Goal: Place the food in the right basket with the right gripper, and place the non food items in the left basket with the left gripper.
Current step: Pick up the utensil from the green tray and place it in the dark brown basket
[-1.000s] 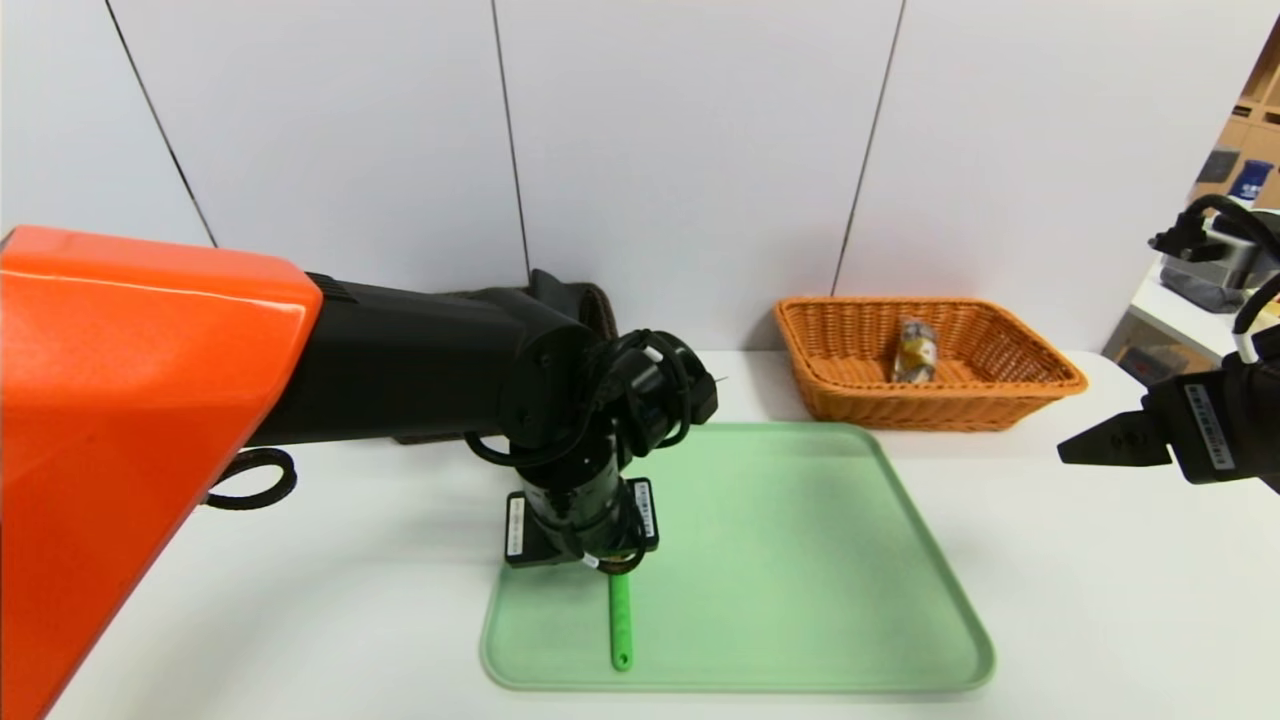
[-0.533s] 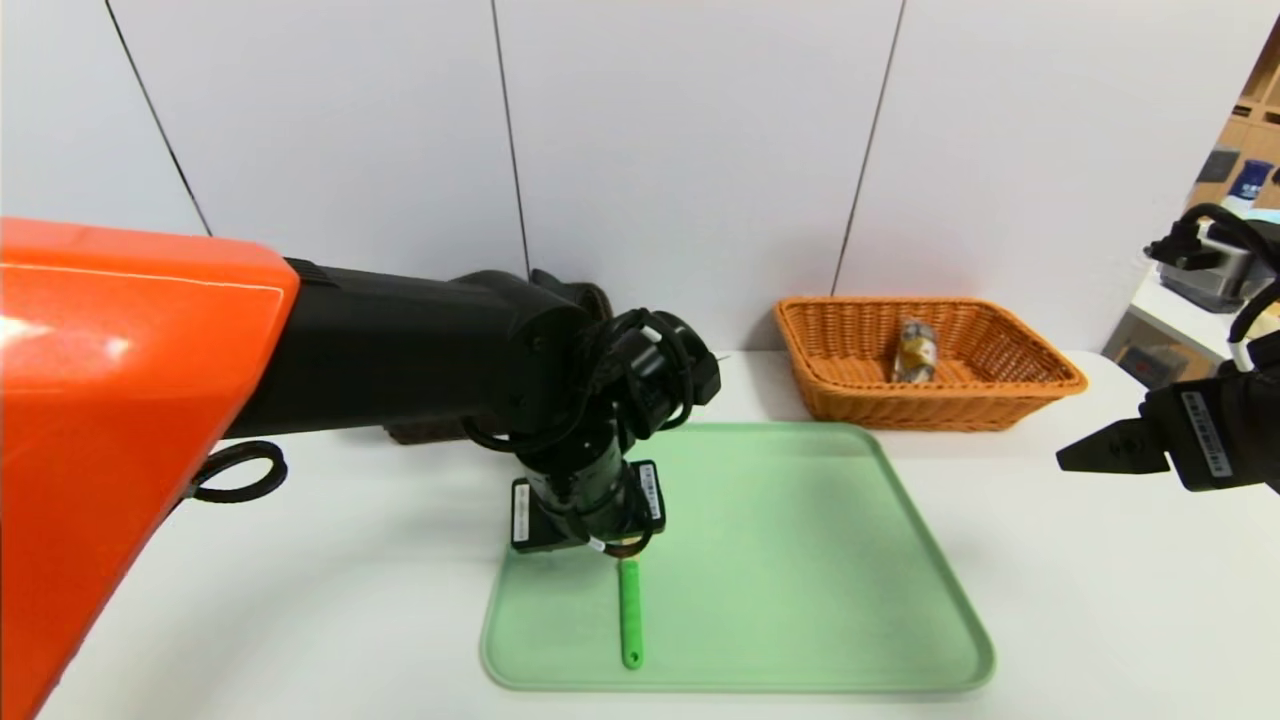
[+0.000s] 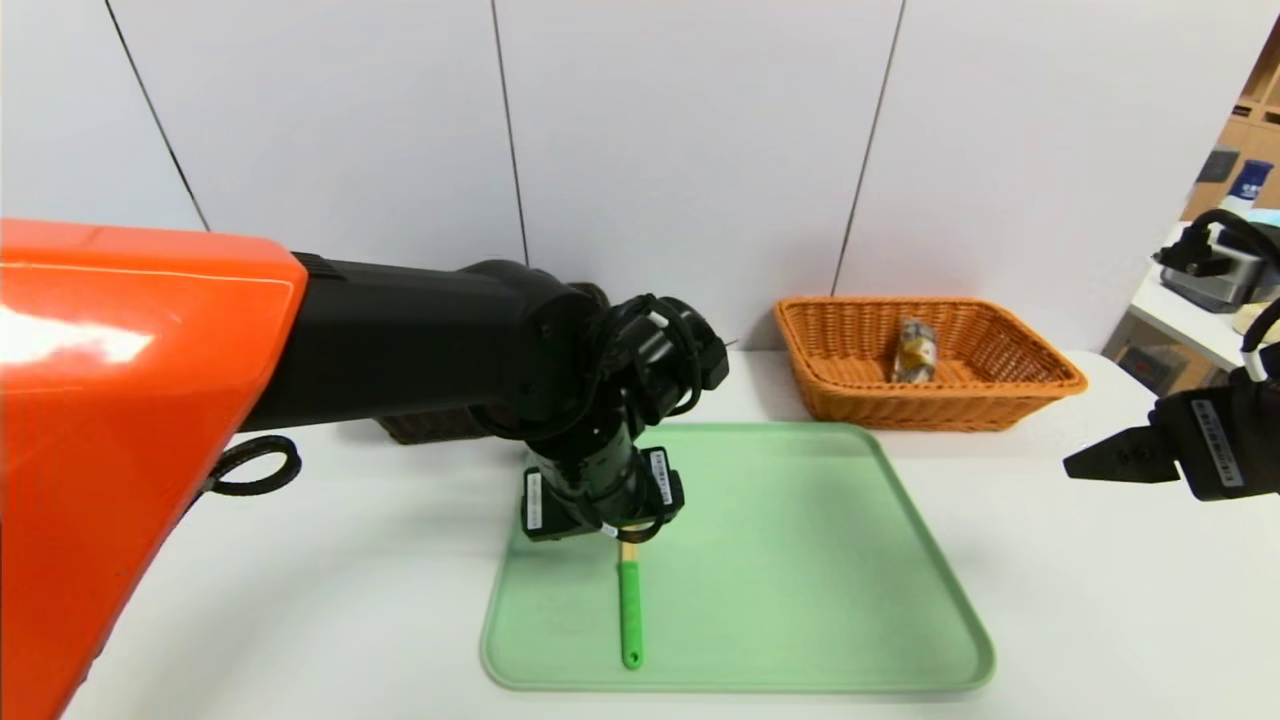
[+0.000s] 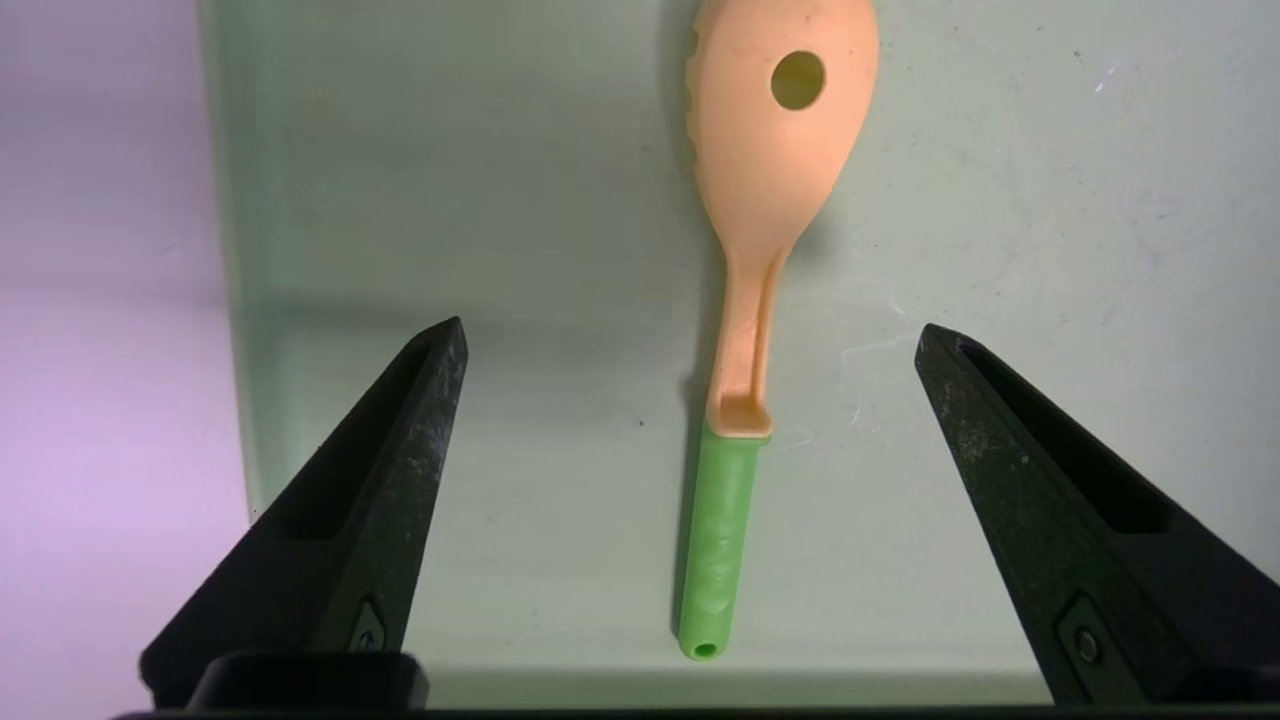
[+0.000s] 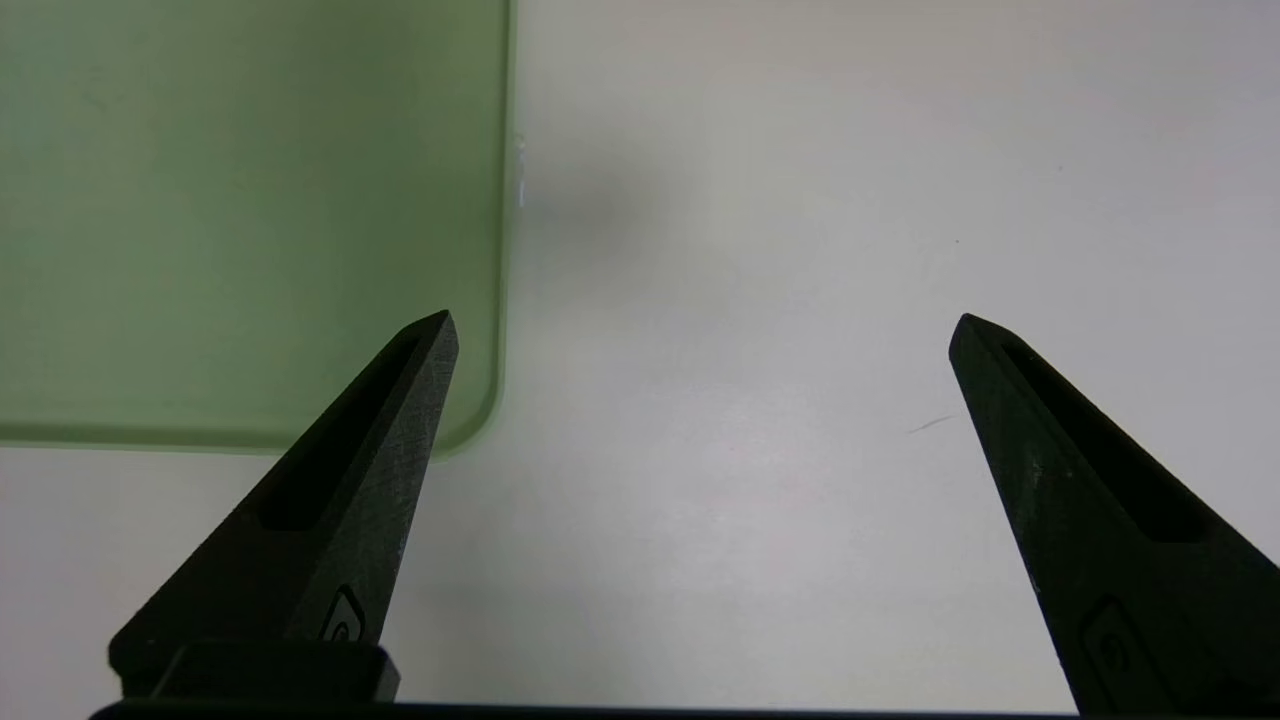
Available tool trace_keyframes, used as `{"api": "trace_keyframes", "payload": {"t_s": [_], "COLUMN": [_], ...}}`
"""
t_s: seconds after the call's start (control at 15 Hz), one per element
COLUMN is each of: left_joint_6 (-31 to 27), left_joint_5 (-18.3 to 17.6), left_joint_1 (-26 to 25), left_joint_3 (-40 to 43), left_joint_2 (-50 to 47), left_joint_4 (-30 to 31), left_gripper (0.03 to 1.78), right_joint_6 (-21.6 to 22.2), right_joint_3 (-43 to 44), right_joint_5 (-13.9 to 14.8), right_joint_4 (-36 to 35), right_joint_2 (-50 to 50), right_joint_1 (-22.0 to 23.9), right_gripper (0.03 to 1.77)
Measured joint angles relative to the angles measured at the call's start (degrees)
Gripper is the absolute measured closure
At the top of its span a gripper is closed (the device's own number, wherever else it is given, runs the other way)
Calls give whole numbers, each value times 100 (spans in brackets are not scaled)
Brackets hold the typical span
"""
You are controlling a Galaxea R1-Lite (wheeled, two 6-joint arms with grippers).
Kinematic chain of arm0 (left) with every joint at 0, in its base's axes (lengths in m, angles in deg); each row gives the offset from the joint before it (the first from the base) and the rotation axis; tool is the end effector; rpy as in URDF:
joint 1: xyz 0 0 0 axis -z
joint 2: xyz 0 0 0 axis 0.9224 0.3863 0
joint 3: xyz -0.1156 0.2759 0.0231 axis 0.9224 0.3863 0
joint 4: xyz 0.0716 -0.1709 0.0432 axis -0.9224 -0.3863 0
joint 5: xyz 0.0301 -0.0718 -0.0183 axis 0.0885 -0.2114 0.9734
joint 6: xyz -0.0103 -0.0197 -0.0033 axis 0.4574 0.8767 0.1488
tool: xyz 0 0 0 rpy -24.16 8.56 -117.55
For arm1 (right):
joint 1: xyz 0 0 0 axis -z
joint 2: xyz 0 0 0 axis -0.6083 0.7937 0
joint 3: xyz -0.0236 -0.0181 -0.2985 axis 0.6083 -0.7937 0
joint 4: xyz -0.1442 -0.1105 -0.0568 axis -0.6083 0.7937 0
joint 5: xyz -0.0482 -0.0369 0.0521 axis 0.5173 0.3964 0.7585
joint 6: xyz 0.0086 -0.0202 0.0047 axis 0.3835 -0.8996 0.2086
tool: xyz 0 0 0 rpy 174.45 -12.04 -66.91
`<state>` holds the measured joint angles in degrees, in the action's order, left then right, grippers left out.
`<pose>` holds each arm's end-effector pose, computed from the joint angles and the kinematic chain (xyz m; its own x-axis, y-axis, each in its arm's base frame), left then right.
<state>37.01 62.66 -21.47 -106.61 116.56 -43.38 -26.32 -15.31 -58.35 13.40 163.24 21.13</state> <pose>0.2720 -0.2725 0.1743 0.4329 -0.1190 -0.8936 -0.0977 0.9792 -0.1777 0.1784 0.0471 0.2748 0.6309 -0.0491 -0.7743 -0.0456 0.9939 -0.1002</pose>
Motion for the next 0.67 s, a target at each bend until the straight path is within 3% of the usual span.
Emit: {"api": "trace_keyframes", "payload": {"t_s": [0.67], "left_joint_6": [-17], "left_joint_5": [-33], "left_joint_1": [9], "left_joint_3": [-133], "left_joint_2": [230], "left_joint_4": [-27], "left_gripper": [14], "right_joint_6": [-11], "right_joint_3": [-124], "right_joint_5": [0], "right_joint_4": [9], "right_joint_2": [-85], "right_joint_1": [0], "right_gripper": [10]}}
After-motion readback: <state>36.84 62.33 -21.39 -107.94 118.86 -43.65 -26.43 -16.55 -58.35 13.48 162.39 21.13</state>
